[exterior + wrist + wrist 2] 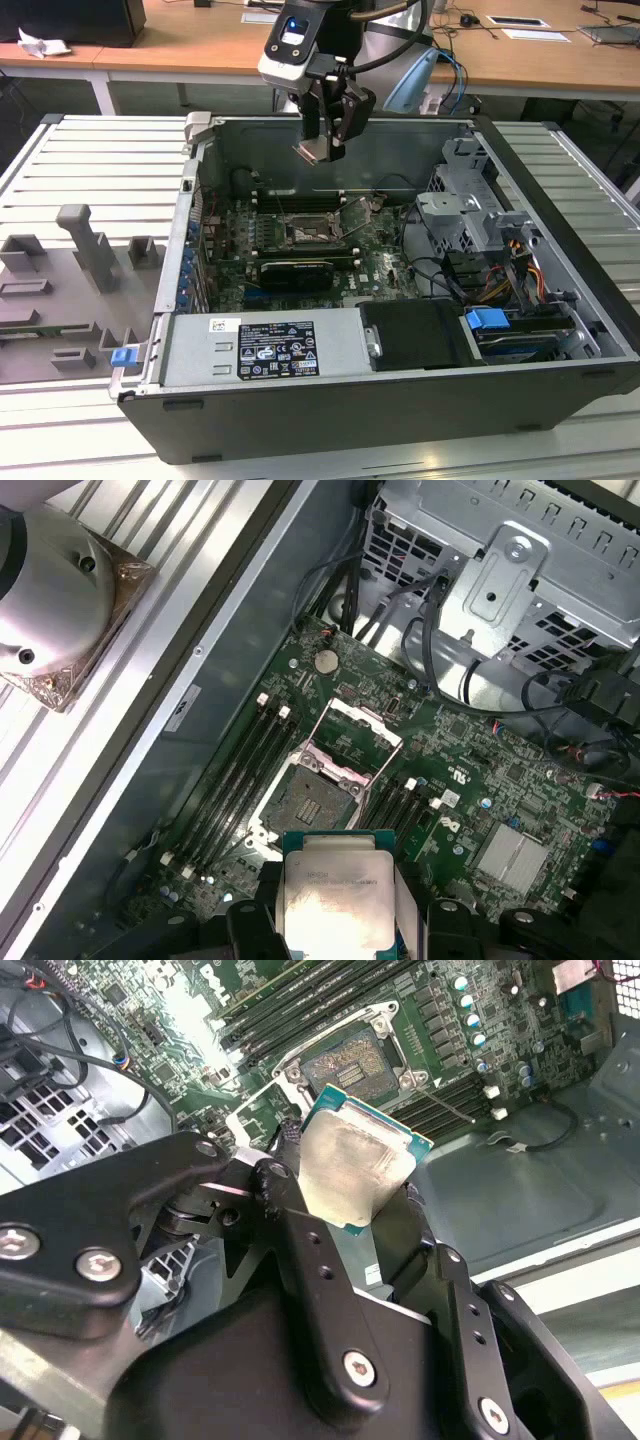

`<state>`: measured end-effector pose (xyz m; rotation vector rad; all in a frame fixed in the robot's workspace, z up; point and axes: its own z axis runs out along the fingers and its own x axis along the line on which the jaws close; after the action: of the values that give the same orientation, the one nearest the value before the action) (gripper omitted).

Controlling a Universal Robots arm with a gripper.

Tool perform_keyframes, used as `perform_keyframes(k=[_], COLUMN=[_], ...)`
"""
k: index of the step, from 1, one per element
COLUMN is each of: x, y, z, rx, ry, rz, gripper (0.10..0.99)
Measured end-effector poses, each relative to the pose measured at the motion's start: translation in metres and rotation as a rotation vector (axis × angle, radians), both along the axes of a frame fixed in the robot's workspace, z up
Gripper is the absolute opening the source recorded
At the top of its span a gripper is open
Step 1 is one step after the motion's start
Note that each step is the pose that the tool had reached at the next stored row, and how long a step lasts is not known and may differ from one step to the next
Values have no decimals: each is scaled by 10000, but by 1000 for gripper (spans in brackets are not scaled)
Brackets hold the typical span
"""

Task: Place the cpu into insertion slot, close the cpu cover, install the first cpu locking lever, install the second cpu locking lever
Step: 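Place the cpu into insertion slot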

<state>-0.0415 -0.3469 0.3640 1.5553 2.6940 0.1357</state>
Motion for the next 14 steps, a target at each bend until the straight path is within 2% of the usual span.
perform_keyframes(k=[7, 14], x=[0, 0], y=[0, 0], z=[-9, -28], rx=[0, -1], ry=[0, 1], rz=[-700, -1161], gripper=[529, 529])
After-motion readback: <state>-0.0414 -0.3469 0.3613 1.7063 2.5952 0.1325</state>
